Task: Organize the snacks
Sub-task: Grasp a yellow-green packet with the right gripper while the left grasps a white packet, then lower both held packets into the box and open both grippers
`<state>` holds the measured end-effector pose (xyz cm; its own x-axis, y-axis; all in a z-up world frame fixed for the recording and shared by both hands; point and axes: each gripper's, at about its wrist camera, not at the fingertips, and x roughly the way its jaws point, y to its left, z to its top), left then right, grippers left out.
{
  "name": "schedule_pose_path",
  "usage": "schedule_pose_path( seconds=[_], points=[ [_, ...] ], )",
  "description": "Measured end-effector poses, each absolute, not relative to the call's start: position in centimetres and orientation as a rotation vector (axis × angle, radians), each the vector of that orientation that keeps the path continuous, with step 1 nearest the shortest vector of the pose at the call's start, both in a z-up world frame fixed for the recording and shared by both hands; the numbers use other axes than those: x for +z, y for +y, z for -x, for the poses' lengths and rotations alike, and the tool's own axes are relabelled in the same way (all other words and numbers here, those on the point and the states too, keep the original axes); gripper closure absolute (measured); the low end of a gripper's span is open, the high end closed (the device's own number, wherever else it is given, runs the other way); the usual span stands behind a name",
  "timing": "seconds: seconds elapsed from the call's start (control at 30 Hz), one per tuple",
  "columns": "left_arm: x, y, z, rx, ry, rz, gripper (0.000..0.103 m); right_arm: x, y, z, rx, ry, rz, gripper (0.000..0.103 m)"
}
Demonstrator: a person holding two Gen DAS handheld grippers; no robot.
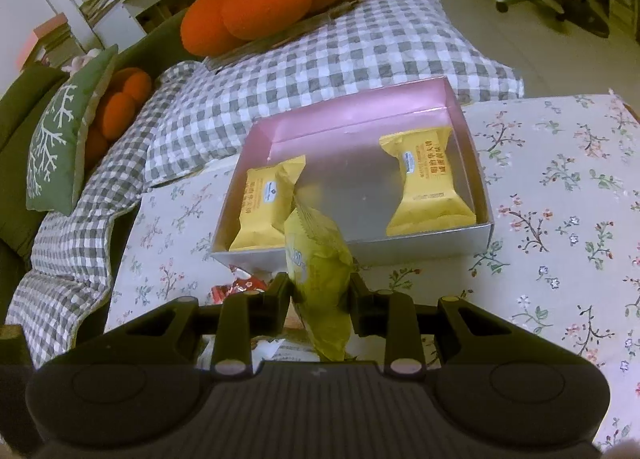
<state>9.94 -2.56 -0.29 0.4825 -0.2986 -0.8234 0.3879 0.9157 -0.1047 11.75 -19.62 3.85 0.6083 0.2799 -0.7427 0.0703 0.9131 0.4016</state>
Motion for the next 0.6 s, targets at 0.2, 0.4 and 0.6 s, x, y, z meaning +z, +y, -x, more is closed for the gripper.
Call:
schedule_pose_path(
  seconds=[0.2, 0.4, 0.6],
  points=[
    [-0.8, -2.5, -10.3, -0.399, 0.991, -0.115, 0.06, 3.9, -19.6, -11.6, 0.129, 0.911, -0.424, 0.076],
    [-0.3, -2.1, -10.3, -0.409, 0.988, -0.08, 0.066, 4.4, -20.3, -11.4, 0.126, 0.893, -0.448, 0.076],
    [0.7, -1.7, -10.1, -0.425, 0.97, -0.037, 0.067, 4.7, -21.1, -11.2, 0.125, 0.877, -0.485, 0.076]
  ],
)
